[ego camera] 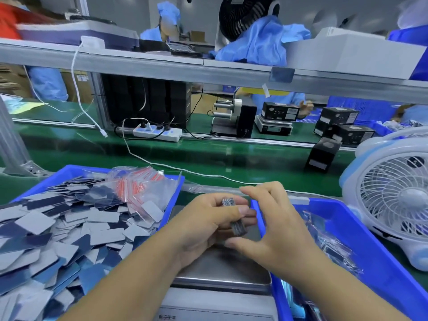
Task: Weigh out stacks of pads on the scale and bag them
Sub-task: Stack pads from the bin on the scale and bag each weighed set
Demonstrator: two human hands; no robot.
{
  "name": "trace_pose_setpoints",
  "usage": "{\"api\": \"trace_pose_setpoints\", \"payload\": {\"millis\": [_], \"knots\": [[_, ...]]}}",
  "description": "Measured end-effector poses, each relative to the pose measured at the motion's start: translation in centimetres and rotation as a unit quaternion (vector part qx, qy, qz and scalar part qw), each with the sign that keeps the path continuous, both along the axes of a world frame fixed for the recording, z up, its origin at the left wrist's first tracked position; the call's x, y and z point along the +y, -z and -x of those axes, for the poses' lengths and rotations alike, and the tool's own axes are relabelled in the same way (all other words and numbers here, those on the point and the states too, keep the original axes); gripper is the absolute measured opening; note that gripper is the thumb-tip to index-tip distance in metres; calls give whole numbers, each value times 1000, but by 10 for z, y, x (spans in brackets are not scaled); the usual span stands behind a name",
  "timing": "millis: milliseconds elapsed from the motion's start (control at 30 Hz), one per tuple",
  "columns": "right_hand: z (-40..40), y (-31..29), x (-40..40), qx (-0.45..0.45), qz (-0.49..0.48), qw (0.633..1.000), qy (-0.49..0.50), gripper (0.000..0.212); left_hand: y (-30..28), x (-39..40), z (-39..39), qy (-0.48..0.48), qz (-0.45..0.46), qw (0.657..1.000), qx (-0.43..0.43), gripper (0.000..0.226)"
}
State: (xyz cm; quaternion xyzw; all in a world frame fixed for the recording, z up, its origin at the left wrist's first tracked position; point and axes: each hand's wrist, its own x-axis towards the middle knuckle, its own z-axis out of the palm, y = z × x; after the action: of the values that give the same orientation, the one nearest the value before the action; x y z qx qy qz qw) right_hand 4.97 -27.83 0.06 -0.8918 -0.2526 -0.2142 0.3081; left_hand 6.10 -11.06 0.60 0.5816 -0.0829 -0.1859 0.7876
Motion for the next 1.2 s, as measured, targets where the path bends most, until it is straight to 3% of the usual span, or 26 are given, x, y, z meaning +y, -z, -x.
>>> {"api": "trace_pose_setpoints", "payload": {"millis": [67,200,300,500,767,900,1200], "knots": [[-1,-3,-4,6,27,999,-41,84,-2,11,1,56,-15,998,13,46],[0,-3,-3,-9,65,989,-129,77,-4,18,5,159,-36,987,-12,42],[2,-2,-3,-26,37,989,-144,70,-2,16,5,188,-29,982,-12,43],[1,-4,-1,-54,8,994,-99,60,0,8,4,164,12,986,-7,39],[0,-3,-2,-71,-11,995,-69,61,0,6,0,59,20,998,-1,54],[3,-1,0,-51,-4,996,-68,60,-4,8,2,55,18,998,15,58],[-1,-1,-3,-108,-63,991,-39,57,-8,8,5,82,36,996,-5,60]]}}
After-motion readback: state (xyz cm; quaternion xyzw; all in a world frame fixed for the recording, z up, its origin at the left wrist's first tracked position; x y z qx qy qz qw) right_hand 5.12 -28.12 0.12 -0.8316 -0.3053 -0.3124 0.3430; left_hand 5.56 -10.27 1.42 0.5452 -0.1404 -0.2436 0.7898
